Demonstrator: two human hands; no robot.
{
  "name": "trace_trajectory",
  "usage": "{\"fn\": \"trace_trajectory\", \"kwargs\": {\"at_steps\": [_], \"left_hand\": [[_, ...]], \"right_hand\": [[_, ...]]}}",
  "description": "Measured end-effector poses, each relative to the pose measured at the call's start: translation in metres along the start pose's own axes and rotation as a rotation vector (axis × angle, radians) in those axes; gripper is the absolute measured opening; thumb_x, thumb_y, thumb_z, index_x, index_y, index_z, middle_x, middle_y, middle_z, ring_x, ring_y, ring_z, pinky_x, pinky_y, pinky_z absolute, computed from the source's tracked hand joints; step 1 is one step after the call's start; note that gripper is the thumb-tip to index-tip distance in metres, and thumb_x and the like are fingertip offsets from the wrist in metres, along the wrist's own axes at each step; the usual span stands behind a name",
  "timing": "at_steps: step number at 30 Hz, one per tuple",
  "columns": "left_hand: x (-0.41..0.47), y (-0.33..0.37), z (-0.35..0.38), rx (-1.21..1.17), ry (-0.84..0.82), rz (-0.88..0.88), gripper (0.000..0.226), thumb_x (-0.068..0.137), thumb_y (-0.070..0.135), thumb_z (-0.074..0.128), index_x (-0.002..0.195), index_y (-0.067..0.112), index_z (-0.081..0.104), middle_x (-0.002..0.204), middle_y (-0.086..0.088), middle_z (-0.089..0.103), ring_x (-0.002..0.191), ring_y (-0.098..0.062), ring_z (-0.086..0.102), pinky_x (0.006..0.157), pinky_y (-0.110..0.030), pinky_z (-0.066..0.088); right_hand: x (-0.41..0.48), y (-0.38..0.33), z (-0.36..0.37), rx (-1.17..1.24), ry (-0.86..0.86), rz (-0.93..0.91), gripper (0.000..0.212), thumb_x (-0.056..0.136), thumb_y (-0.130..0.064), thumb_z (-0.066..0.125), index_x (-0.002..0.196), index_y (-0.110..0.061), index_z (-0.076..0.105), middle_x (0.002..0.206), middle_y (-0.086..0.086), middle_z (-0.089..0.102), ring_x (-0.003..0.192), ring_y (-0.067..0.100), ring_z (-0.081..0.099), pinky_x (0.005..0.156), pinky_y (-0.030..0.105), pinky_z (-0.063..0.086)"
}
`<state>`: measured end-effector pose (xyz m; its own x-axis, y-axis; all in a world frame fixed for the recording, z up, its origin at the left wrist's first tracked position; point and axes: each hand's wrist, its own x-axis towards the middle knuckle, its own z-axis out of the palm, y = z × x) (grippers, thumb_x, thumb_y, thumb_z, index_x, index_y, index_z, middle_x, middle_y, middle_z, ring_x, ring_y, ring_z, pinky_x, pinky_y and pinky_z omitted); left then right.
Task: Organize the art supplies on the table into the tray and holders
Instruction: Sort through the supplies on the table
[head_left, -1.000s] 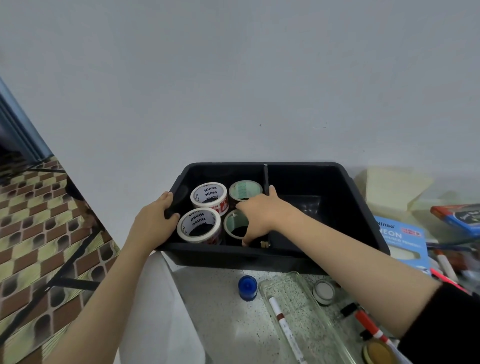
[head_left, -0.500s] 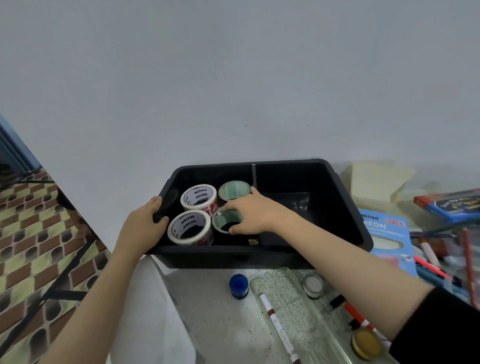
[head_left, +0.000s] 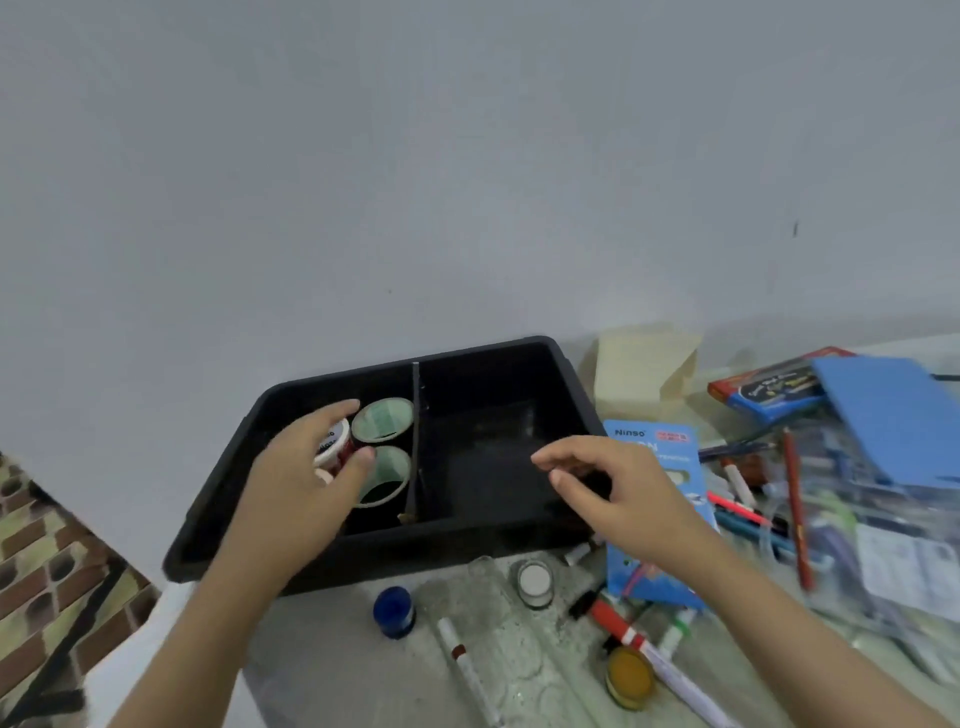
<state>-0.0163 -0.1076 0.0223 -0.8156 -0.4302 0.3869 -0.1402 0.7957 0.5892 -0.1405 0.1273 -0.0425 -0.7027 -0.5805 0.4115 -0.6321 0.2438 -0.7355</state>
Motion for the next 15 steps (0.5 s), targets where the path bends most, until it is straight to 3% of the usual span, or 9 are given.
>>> {"fn": "trace_trajectory", "kwargs": {"at_steps": [3, 7, 10, 12, 15], "left_hand": [[-0.021, 0.042, 0.031, -0.079, -0.108, 0.172, 0.038, 0.086, 0.024, 0.062, 0.117, 0.043, 0.051, 0.107, 0.039, 0.044, 0.102, 0.024, 0.04, 0.08, -0.001, 0.034], [-0.046, 0.07, 0.093, -0.094, -0.304, 0.333, 0.035, 0.088, 0.031, 0.058, 0.119, 0.046, 0.046, 0.12, 0.04, 0.037, 0.119, 0.024, 0.027, 0.095, 0.003, 0.021], [-0.062, 0.081, 0.137, -0.061, -0.404, 0.385, 0.042, 0.083, 0.04, 0.047, 0.125, 0.036, 0.051, 0.124, 0.037, 0.032, 0.12, 0.027, 0.015, 0.101, 0.001, 0.011], [-0.07, 0.089, 0.158, 0.021, -0.418, 0.425, 0.039, 0.085, 0.041, 0.046, 0.122, 0.033, 0.056, 0.127, 0.027, 0.042, 0.125, 0.016, 0.023, 0.108, -0.012, 0.013], [-0.076, 0.097, 0.185, 0.152, -0.362, 0.516, 0.03, 0.085, 0.042, 0.044, 0.111, 0.033, 0.058, 0.125, 0.012, 0.058, 0.123, -0.007, 0.042, 0.11, -0.037, 0.022]], "right_hand": [[-0.022, 0.013, -0.032, -0.027, 0.085, 0.049, 0.028, 0.089, -0.017, 0.061, 0.098, -0.043, 0.061, 0.094, -0.024, 0.066, 0.092, -0.003, 0.061, 0.079, 0.01, 0.046], [-0.05, 0.041, -0.081, -0.088, 0.222, 0.132, 0.024, 0.081, -0.027, 0.055, 0.101, -0.027, 0.068, 0.094, -0.023, 0.065, 0.087, -0.008, 0.06, 0.074, 0.005, 0.044], [-0.072, 0.061, -0.123, -0.249, 0.284, 0.196, 0.021, 0.085, -0.024, 0.059, 0.103, -0.022, 0.069, 0.091, -0.02, 0.062, 0.081, -0.009, 0.057, 0.071, 0.005, 0.039], [-0.089, 0.071, -0.149, -0.326, 0.346, 0.227, 0.017, 0.088, -0.013, 0.062, 0.102, -0.019, 0.069, 0.091, -0.015, 0.061, 0.081, -0.004, 0.052, 0.076, 0.017, 0.037], [-0.11, 0.087, -0.185, -0.45, 0.378, 0.302, 0.017, 0.088, -0.016, 0.061, 0.104, -0.018, 0.068, 0.101, -0.003, 0.065, 0.099, 0.018, 0.054, 0.082, 0.03, 0.036]]}}
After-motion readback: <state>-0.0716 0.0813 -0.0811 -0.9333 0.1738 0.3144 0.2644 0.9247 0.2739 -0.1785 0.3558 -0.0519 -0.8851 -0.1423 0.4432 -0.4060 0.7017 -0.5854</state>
